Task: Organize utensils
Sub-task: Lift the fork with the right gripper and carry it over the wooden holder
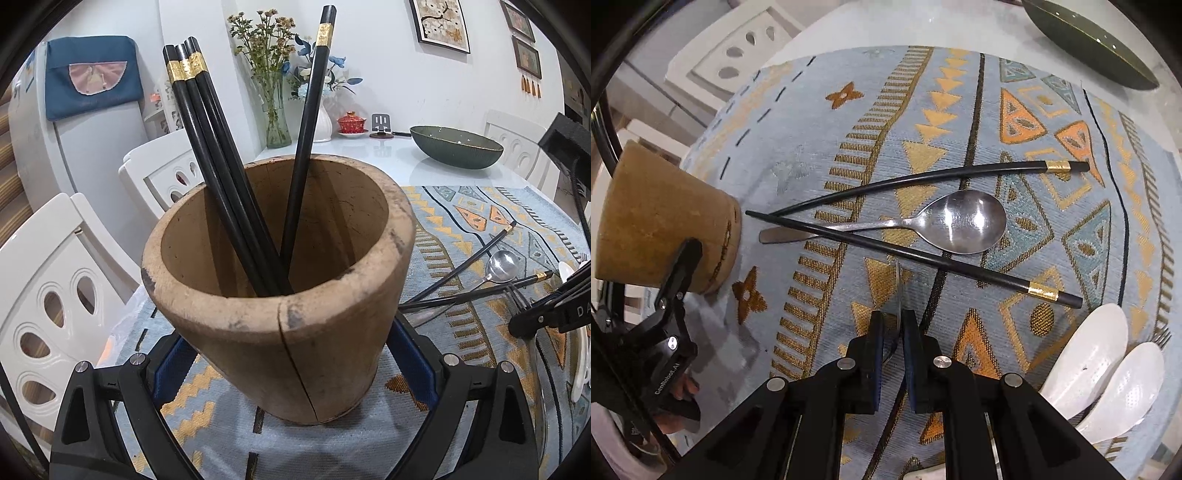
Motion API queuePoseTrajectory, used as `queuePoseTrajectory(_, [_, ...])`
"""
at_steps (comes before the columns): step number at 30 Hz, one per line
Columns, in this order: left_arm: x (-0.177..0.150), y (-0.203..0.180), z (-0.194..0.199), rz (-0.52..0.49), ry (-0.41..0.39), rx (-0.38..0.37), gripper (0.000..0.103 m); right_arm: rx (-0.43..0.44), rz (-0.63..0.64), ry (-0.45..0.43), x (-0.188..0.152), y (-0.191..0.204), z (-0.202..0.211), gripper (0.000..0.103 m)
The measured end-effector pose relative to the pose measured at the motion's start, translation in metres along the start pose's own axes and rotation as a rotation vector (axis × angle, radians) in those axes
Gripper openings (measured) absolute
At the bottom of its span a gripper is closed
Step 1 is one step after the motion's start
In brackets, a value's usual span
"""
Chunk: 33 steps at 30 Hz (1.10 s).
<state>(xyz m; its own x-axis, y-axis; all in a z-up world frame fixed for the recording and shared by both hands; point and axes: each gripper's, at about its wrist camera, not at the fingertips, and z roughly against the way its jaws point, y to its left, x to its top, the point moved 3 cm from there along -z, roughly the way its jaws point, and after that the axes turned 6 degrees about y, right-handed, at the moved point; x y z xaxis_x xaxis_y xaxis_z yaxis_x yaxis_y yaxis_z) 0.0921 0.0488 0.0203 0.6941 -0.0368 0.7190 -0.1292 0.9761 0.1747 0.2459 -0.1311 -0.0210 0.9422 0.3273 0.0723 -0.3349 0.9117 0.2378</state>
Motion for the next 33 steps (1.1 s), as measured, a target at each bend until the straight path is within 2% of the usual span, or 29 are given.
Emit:
queuePoseTrajectory(3, [0.000,-0.001,0.000,0.000,0.001,0.001,0.096,0.048,-0.035,-0.005,-0.002,-0.007,0.004,0.006])
queuePoseTrajectory(7, [0.000,0.000,0.000,0.005,-0.002,-0.008,0.096,0.184,-0.129,-0.045,-0.009,-0.014,0.011,0.003])
queuePoseTrajectory(10, [0.000,0.003,0.000,0.018,-0.005,-0.025,0.096,0.226,-0.112,-0.074,-0.015,-0.008,0.015,0.003])
queuePoseTrajectory(19, [-0.001,0.002,0.001,0.013,-0.012,-0.017,0.096,0.257,-0.044,-0.199,-0.016,0.024,0.043,0.003])
queuePoseTrajectory(25, [-0.001,0.003,-0.002,0.018,0.002,-0.028,0.096,0.273,0.046,-0.303,-0.011,0.046,0.074,0.003])
queuePoseTrajectory(33, [-0.001,0.007,-0.004,0.034,0.011,-0.055,0.096,0.211,0.170,-0.437,0.001,0.074,0.122,0.003])
